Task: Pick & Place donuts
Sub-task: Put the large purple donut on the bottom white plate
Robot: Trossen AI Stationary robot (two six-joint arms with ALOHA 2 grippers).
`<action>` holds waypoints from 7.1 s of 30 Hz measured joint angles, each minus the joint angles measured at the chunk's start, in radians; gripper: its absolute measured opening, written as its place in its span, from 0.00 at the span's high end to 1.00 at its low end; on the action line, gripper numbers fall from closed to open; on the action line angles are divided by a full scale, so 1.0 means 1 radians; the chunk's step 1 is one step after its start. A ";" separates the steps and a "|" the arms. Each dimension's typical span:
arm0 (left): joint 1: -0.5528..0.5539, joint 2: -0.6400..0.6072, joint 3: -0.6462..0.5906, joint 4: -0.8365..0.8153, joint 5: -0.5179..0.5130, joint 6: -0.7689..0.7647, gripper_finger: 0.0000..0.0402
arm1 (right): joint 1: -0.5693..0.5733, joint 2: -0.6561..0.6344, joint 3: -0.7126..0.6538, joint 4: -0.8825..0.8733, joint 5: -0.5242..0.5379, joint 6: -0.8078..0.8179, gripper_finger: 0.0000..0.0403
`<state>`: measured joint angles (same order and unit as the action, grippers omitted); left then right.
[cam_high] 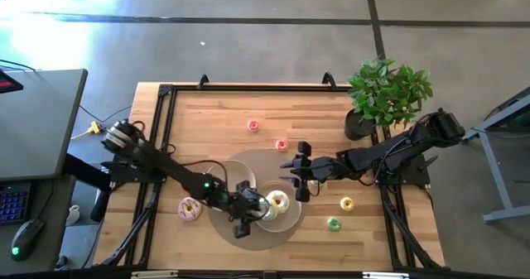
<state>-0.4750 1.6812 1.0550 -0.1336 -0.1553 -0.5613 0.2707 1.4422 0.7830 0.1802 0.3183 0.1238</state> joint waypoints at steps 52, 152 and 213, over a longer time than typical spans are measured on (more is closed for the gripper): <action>-0.467 -0.147 -0.172 -0.570 -0.065 -0.791 0.96 | 0.000 0.000 0.000 -0.004 -0.134 -0.042 0.60; 0.253 -0.031 0.082 0.097 0.643 0.400 1.00 | 0.168 0.166 0.000 0.413 -0.209 -0.682 0.62; 0.253 0.005 0.083 0.000 0.291 0.409 0.66 | 0.384 0.304 0.000 0.038 0.289 -0.263 0.76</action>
<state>-0.2222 1.6867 1.1378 -0.1331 0.1352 -0.1528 0.6548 1.7466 0.7830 0.2180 0.6075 -0.1389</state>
